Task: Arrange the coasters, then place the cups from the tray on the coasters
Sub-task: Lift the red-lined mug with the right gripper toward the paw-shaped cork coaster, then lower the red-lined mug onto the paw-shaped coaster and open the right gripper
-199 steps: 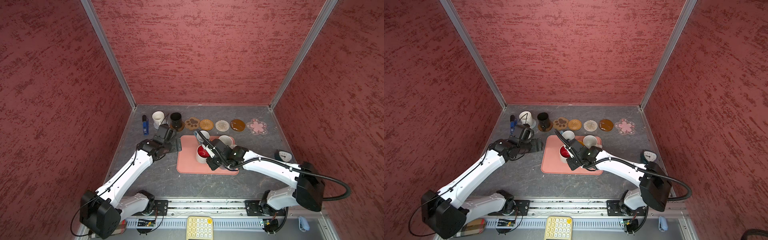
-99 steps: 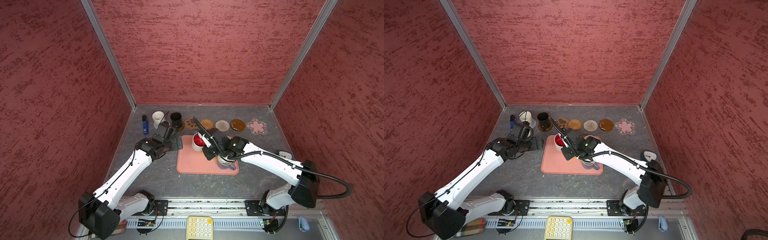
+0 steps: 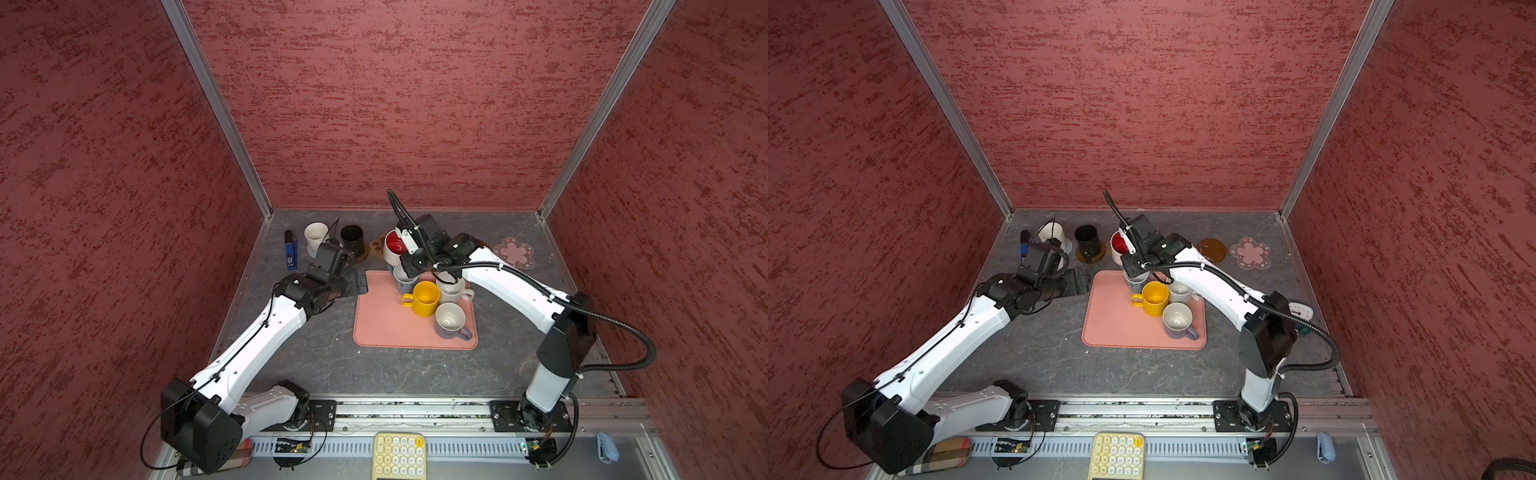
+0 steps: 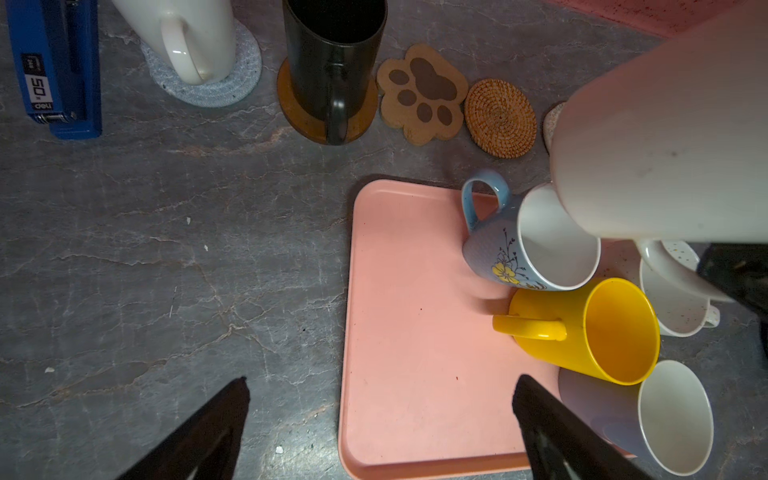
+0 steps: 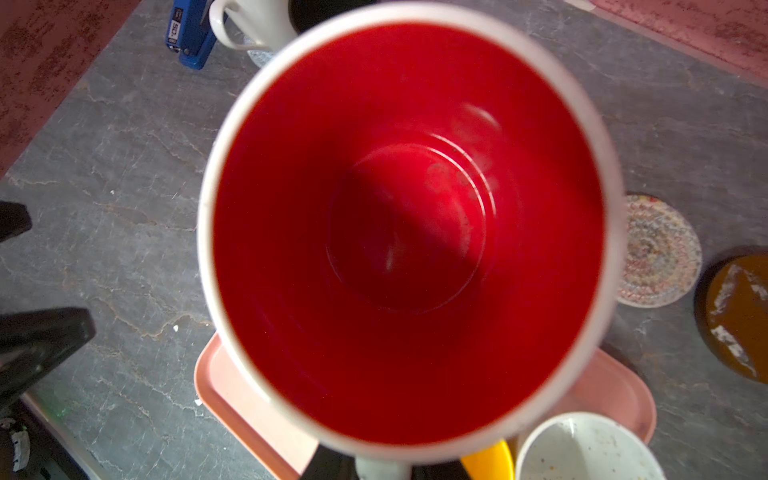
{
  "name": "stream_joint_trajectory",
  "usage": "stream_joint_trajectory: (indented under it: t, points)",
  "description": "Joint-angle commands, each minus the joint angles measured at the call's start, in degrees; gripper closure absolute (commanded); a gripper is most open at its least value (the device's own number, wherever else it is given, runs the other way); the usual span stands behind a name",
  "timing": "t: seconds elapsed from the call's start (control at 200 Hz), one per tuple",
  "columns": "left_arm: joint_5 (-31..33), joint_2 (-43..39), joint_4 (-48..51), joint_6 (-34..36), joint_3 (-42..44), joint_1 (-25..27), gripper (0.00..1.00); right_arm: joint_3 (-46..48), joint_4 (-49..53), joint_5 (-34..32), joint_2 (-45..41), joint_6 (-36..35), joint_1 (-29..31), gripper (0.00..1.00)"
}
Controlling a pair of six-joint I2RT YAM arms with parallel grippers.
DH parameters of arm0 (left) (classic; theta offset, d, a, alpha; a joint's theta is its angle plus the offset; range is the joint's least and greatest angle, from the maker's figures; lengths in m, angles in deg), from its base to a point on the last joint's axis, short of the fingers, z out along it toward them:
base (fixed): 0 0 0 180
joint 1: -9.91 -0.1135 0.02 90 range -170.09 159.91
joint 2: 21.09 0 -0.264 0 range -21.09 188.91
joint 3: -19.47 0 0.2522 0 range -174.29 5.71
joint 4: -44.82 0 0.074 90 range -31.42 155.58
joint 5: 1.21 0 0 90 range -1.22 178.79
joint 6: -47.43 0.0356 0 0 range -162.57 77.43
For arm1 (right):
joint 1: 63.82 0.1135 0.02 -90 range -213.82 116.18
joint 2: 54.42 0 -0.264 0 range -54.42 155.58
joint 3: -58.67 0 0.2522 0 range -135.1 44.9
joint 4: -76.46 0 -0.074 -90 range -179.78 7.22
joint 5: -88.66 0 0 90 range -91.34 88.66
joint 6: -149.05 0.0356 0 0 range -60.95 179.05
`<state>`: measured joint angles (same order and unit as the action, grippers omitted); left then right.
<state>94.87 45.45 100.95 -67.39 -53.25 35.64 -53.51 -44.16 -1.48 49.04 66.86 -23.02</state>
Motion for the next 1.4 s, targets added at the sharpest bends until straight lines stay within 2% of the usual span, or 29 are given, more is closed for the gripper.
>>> stream_joint_trajectory:
  t: [0.0, 0.205, 0.351, 0.666, 0.927, 1.398]
  points:
    - [-1.2, 1.0, -4.6, 0.7, 1.7, -0.8, 0.01, -6.7, -0.4, 2.6, 2.4, -3.1, -2.2, 1.0]
    - [-2.4, 3.4, -10.1, 0.2, 4.3, -1.6, 0.01, -17.6, 2.5, 4.2, 11.4, -4.4, -5.8, 1.0]
    - [-3.0, 5.9, -13.1, -0.1, 5.8, -2.4, 0.01, -27.2, 6.0, 2.3, 19.3, -5.6, -6.7, 1.0]
    - [-1.8, 9.7, -21.2, -0.8, 10.0, -3.3, 0.01, -48.6, 11.9, 4.8, 35.1, -5.8, -8.7, 1.0]
    - [-1.0, 11.6, -27.8, -1.9, 13.3, -3.4, 0.01, -49.7, 5.1, 6.7, 39.1, -5.9, -9.2, 1.0]
    - [-1.3, 12.3, -27.5, -1.8, 13.7, -4.7, 0.01, -49.7, -2.2, 9.5, 44.5, -5.5, -9.4, 1.0]
